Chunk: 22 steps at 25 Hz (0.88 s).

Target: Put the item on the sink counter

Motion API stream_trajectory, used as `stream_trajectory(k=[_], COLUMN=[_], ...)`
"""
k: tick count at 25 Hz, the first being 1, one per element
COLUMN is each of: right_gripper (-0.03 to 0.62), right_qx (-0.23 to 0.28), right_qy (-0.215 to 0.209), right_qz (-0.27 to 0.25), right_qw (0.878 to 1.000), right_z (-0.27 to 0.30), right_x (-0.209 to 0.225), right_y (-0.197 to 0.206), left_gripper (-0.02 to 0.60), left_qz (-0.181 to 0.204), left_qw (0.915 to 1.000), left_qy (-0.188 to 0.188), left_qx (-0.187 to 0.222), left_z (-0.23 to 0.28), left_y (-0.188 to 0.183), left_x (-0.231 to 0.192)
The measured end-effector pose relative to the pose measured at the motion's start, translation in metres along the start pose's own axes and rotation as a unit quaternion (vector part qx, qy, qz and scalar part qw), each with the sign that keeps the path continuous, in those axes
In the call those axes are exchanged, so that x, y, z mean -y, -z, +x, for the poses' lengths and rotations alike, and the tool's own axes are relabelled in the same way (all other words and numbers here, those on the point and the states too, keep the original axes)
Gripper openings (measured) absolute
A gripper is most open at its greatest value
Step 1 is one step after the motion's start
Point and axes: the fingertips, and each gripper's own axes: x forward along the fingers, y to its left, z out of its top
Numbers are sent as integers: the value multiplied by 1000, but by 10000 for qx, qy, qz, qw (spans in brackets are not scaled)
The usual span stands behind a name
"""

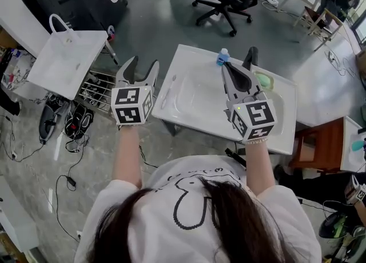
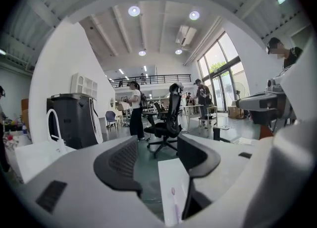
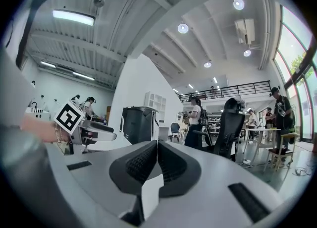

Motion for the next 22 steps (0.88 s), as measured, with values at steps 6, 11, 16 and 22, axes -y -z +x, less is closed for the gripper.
stream_trajectory(k=[6,11,16,22], right_gripper=[30,30,30,29], right_qx=[223,334,360,412], right_qy=[-14,-28,-70,-83], right_qz=[-160,-324,-430,-419], right_qw=[9996,9989,9984,9982], right_z=[-2,-5,-5,-7], right_x=[-3,-7,-13,-16], right_y=[-19,-31,-33,-38], left_gripper=[204,83,9,9], left_qz=[238,556,597,563], left_qw=[9980,9929,9874,9863], left_qy=[-82,-325,-262,-270], left_qx=[575,998,1445,1527], left_z=[-25,-48,-67,-75], left_y=[-34,-54,-64,-68], left_x=[-9,-19,-22,-27])
